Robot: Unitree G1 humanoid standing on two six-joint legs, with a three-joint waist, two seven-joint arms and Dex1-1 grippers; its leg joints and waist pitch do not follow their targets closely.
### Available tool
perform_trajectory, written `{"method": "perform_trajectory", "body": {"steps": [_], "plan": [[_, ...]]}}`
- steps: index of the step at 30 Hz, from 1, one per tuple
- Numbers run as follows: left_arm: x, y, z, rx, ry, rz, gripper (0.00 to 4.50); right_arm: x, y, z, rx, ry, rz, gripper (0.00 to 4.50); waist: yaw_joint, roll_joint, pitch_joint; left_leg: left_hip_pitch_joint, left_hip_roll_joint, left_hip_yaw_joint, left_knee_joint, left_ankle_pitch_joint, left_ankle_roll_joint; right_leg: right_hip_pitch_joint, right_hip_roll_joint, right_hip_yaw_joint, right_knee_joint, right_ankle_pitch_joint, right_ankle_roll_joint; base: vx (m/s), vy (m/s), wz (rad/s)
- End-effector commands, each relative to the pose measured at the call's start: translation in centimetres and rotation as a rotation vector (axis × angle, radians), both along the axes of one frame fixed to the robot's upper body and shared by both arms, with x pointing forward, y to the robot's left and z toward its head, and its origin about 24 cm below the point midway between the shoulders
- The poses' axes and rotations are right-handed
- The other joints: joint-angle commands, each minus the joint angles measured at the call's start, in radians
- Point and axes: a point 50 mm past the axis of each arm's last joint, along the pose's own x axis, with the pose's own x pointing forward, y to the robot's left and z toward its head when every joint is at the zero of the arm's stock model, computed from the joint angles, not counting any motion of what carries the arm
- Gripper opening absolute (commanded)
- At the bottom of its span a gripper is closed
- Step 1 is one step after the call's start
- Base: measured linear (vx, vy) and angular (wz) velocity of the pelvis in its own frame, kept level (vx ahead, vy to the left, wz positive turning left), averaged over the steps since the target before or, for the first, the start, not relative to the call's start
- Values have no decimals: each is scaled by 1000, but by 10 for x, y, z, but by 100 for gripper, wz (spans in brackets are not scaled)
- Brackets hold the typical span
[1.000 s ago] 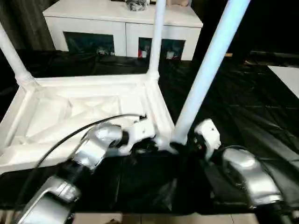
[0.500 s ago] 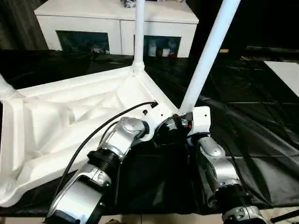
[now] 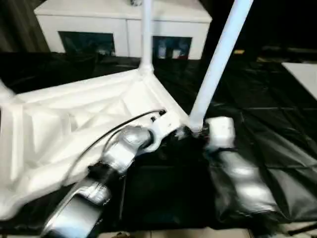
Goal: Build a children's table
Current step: Rotate leg to tighten
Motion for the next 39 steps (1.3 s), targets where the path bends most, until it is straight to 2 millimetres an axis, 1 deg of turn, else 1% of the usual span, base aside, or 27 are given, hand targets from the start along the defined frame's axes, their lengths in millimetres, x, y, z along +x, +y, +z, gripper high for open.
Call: {"method": "perform_trajectory", "body": {"steps": [1,2,4,5,6,7,8,10,11,12,13,15,17,19,20,21,22,25,28,30,31,32,33,34,36,37,39], "plan": [[-13,6,-8,32,51,-110,0,-10,-6,8,-20,21,149,438,2,-3,-54,29,118,-54,-88,-165,83,28,-83,38,-54,16,-240,0,0,0],[-15,8,-8,37,57,-132,0,-14,-8,8,-38,30,195,438,4,-4,-54,28,118,-55,-88,-165,85,32,-83,37,-56,12,-239,0,0,0],[-25,16,-9,56,101,-223,0,-27,-15,11,-81,70,363,438,6,-4,-55,28,121,-57,-87,-164,90,34,-83,36,-53,14,-242,0,0,0],[-25,16,-9,56,101,-223,0,-27,-15,11,-81,70,363,438,2,-3,-53,30,123,-56,-89,-170,89,29,-82,36,-53,11,-251,0,0,0],[-29,19,-9,57,126,-255,0,-30,-18,12,-84,84,408,438,-1,-3,-53,29,120,-54,-89,-177,86,27,-81,36,-54,3,-258,0,0,0],[-29,19,-9,57,126,-255,0,-30,-18,12,-84,84,408,438,-1,-3,-51,31,121,-54,-90,-201,76,26,-81,36,-57,-32,-264,0,0,0],[-32,22,-8,68,135,-283,0,-31,-20,14,-90,89,431,438,-1,-5,-50,31,121,-56,-91,-222,64,25,-85,37,-60,-68,-263,0,0,0],[-33,25,-7,76,135,-292,0,-30,-22,15,-92,92,451,438,-1,-4,-50,33,122,-55,-92,-228,50,24,-84,37,-60,-79,-263,0,0,0],[-34,26,-7,80,133,-293,0,-29,-23,15,-94,94,462,438,-1,-5,-50,34,122,-55,-93,-229,47,22,-82,37,-61,-81,-262,0,0,0],[-33,27,-6,83,128,-289,0,-28,-22,15,-90,97,472,438,1,-6,-51,37,121,-53,-92,-228,44,21,-80,36,-59,-78,-263,0,0,0],[-33,27,-5,81,128,-287,0,-27,-20,15,-86,95,479,438,2,-8,-52,36,119,-52,-91,-211,44,22,-81,36,-57,-65,-261,0,0,0],[-33,27,-5,81,129,-288,0,-27,-19,16,-72,96,492,438,3,-7,-53,36,119,-52,-89,-199,46,23,-82,36,-55,-49,-263,0,0,0],[-34,28,-4,84,131,-293,0,-26,-16,16,-63,99,513,438,5,-9,-56,33,117,-51,-84,-162,58,27,-83,36,-50,-4,-270,0,0,0],[-35,28,-4,84,130,-294,0,-26,-15,15,-71,103,521,438,6,-8,-57,33,117,-51,-82,-137,70,28,-82,34,-46,25,-274,0,0,0],[-35,28,-3,84,132,-296,0,-26,-15,15,-76,107,530,421,6,-9,-58,34,117,-50,-80,-123,77,28,-81,34,-44,43,-278,0,0,0],[-35,28,-3,86,132,-296,0,-26,-15,14,-83,114,543,421,6,-10,-58,34,117,-50,-79,-119,80,28,-81,33,-44,47,-280,0,0,0],[-35,28,-3,86,132,-297,0,-26,-16,13,-88,118,543,407,8,-9,-59,33,116,-49,-78,-115,86,29,-83,34,-43,50,-284,0,0,0],[-35,28,-3,86,133,-296,0,-26,-17,12,-90,122,539,381,10,-8,-59,34,117,-49,-77,-115,87,29,-82,33,-44,42,-286,0,0,0],[-35,28,-2,88,134,-297,0,-25,-17,12,-84,119,535,350,11,-7,-57,36,117,-50,-80,-151,69,27,-80,33,-47,-8,-280,0,0,0],[-35,28,-2,88,134,-298,0,-24,-16,12,-82,118,533,338,11,-6,-56,36,117,-50,-81,-162,61,27,-80,33,-49,-21,-278,0,0,0],[-35,28,-2,89,134,-298,0,-24,-16,12,-81,117,534,331,10,-8,-56,36,116,-50,-82,-172,56,27,-81,34,-50,-33,-277,0,0,0],[-35,28,-2,89,133,-297,0,-23,-15,12,-81,117,534,309,11,-6,-56,36,116,-51,-81,-176,52,27,-82,34,-50,-39,-275,0,0,0],[-35,28,-2,89,133,-298,0,-23,-15,12,-80,117,535,309,11,-7,-56,36,116,-50,-81,-176,51,27,-81,35,-50,-38,-274,0,0,0],[-35,27,-2,90,134,-297,0,-23,-14,11,-79,118,537,297,11,-9,-58,35,115,-50,-80,-161,55,29,-82,35,-48,-22,-274,0,0,0],[-35,27,-2,90,134,-297,0,-23,-14,11,-79,119,539,291,12,-9,-58,35,116,-50,-79,-153,59,28,-82,34,-47,-12,-273,0,0,0],[-35,28,-2,91,135,-298,0,-24,-14,10,-80,121,542,272,11,-8,-59,35,115,-50,-78,-145,62,28,-80,34,-45,-1,-275,0,0,0],[-35,28,-2,93,137,-298,0,-24,-14,9,-84,124,547,267,12,-8,-60,35,115,-50,-77,-139,66,28,-81,33,-44,9,-278,0,0,0]]}}
